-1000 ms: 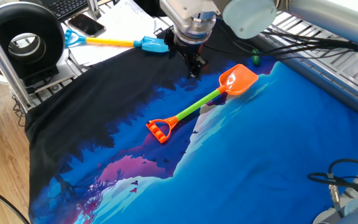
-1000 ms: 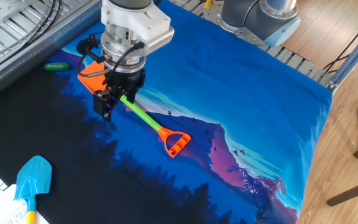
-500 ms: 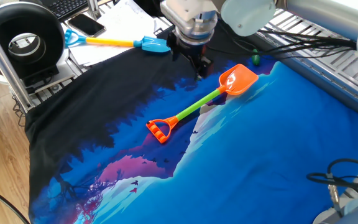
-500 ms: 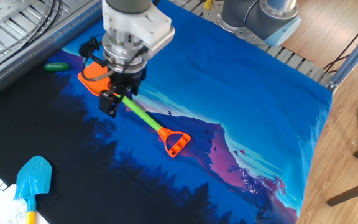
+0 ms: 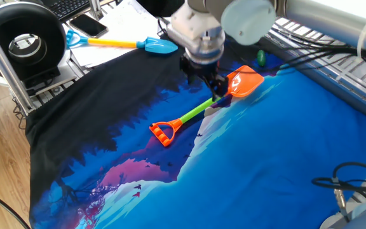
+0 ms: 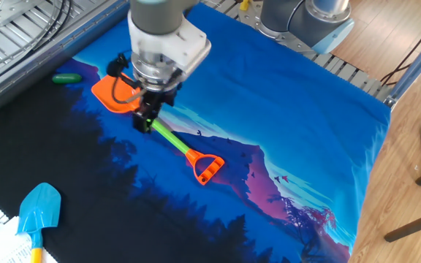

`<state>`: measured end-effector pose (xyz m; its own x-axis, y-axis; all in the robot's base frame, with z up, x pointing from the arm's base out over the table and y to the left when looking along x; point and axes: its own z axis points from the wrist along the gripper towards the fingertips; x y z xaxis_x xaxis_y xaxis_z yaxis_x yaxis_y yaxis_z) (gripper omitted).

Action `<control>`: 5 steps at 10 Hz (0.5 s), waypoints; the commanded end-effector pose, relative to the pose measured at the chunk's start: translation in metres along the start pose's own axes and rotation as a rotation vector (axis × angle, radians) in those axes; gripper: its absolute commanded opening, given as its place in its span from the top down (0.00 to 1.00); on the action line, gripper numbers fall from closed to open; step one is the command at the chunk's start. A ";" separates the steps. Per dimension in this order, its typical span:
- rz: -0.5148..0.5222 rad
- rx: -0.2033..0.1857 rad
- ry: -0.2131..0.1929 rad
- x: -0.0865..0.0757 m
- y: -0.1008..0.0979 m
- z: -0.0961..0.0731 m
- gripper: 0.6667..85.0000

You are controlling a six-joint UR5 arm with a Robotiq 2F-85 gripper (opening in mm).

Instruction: Use a shovel to scoop up an object

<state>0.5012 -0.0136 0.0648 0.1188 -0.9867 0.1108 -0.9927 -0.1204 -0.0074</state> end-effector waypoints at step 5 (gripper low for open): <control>0.010 0.021 -0.024 -0.003 -0.004 0.037 0.04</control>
<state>0.4996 -0.0153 0.0391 0.1165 -0.9874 0.1071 -0.9929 -0.1184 -0.0115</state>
